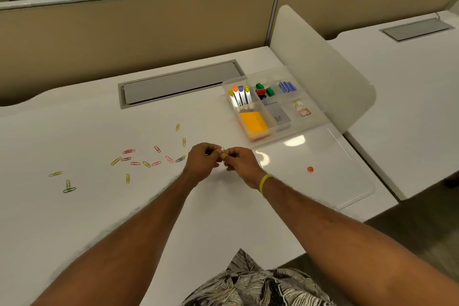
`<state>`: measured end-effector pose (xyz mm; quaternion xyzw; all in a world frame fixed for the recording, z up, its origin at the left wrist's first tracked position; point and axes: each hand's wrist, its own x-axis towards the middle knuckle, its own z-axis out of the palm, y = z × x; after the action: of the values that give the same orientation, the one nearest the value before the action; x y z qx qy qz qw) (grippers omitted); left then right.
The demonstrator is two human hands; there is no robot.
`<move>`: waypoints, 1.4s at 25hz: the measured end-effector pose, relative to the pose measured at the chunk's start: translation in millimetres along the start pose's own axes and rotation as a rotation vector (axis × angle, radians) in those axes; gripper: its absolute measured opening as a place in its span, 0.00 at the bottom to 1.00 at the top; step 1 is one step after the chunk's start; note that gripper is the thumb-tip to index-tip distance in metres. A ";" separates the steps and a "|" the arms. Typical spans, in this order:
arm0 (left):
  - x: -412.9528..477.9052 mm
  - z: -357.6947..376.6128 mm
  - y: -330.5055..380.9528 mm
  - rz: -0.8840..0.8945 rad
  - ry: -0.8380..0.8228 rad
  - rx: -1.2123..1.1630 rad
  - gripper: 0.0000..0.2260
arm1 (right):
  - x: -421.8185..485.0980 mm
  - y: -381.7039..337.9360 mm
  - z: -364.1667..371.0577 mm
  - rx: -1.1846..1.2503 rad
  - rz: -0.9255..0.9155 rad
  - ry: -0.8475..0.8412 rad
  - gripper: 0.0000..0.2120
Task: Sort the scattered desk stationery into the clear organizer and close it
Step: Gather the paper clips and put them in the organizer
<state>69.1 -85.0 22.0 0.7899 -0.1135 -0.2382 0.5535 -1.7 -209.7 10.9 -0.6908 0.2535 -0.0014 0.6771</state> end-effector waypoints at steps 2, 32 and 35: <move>11.9 17.4 17.0 0.028 -0.022 -0.006 0.07 | 6.6 -8.8 -21.6 0.015 -0.014 0.048 0.09; 201.9 200.7 158.3 0.351 -0.372 0.517 0.16 | 120.0 -40.3 -278.1 -0.548 -0.095 0.593 0.10; 195.3 186.4 148.1 0.357 -0.352 0.502 0.14 | 112.8 -40.6 -269.6 -0.573 -0.130 0.580 0.10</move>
<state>156.1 -377.9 59.5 0.8159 -0.3983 -0.2349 0.3471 17.6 -503.3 32.8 -0.8370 0.3797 -0.1681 0.3563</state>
